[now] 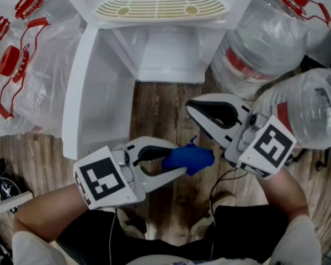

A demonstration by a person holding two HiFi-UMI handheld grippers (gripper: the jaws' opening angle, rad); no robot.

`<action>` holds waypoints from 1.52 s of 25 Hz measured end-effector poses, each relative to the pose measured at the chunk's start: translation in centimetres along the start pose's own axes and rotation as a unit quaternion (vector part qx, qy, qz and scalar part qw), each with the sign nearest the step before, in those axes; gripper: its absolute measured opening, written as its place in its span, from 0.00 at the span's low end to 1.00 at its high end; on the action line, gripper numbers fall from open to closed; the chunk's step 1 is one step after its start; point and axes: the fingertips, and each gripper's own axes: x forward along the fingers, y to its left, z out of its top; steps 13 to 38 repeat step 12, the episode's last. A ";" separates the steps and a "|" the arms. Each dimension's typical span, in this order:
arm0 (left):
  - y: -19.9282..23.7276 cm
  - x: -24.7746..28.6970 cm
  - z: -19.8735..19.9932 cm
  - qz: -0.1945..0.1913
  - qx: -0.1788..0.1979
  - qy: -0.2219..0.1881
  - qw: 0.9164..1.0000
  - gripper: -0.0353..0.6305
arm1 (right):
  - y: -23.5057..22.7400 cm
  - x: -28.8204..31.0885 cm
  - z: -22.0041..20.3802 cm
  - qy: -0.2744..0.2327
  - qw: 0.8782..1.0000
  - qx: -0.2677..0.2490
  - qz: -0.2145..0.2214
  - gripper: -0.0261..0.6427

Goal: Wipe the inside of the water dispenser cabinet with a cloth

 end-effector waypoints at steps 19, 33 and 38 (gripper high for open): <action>0.4 0.2 -0.3 -0.002 0.002 0.008 1.000 0.21 | -0.3 0.3 -0.4 0.013 0.999 0.031 -0.017 0.04; 0.4 0.2 -0.3 -0.002 0.002 0.008 1.000 0.21 | -0.3 0.3 -0.4 0.013 0.999 0.031 -0.017 0.04; 0.4 0.2 -0.3 -0.002 0.002 0.008 1.000 0.21 | -0.3 0.3 -0.4 0.013 0.999 0.031 -0.017 0.04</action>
